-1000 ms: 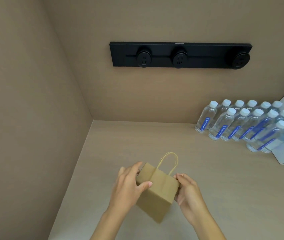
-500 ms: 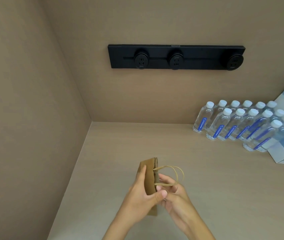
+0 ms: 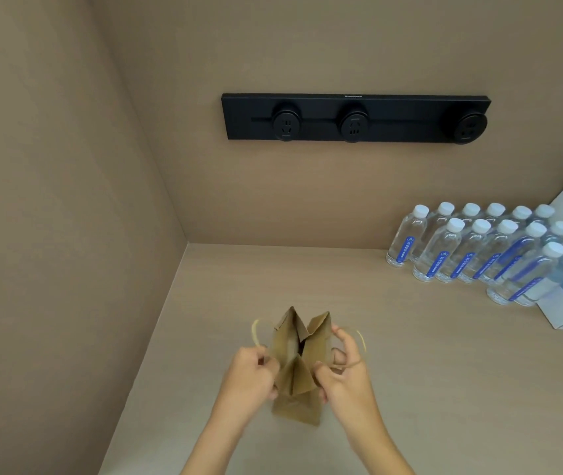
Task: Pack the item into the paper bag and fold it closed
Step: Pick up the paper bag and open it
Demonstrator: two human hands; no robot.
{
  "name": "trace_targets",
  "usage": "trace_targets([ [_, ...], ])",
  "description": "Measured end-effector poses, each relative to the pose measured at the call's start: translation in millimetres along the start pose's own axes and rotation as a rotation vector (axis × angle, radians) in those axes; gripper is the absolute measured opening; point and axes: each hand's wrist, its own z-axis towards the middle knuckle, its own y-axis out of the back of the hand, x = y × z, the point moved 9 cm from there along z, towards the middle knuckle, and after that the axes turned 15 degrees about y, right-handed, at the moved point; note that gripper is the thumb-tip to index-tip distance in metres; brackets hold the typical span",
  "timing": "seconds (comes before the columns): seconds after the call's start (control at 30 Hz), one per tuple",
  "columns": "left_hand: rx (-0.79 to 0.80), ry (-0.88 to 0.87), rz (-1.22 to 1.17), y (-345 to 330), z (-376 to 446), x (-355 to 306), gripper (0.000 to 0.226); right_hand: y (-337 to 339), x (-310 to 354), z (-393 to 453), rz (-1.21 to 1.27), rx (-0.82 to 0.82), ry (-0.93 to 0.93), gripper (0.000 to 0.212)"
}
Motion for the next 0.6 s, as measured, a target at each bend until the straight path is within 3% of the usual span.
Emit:
trace_targets([
  [0.1, -0.107, -0.039, 0.203, 26.5, 5.1, -14.5, 0.018, 13.3, 23.0, -0.9, -0.189, 0.010, 0.095, 0.078],
  [0.23, -0.236, -0.030, 0.469, 46.7, 5.9, -37.4, 0.016, 18.6, 44.6, -16.6, -0.512, 0.107, 0.167, 0.073],
  [0.33, -0.246, 0.002, 0.641, 43.0, 6.5, -46.9, 0.013, 5.2, 60.9, -28.1, -0.902, 0.251, 0.319, 0.065],
  [0.43, -0.258, -0.008, 0.620, 33.5, 5.6, -51.3, 0.025, -6.0, 77.2, -31.2, -1.094, 0.355, 0.472, 0.050],
  [0.53, -0.399, -0.161, 0.467, 33.2, -7.7, -63.8, 0.009, -8.4, 64.9, -29.6, -1.212, 0.614, 0.337, 0.076],
  [0.6, -0.417, -0.296, 0.382, 29.2, -18.8, -65.9, 0.025, -2.8, 55.8, -28.9, -1.176, 0.735, 0.219, 0.081],
])
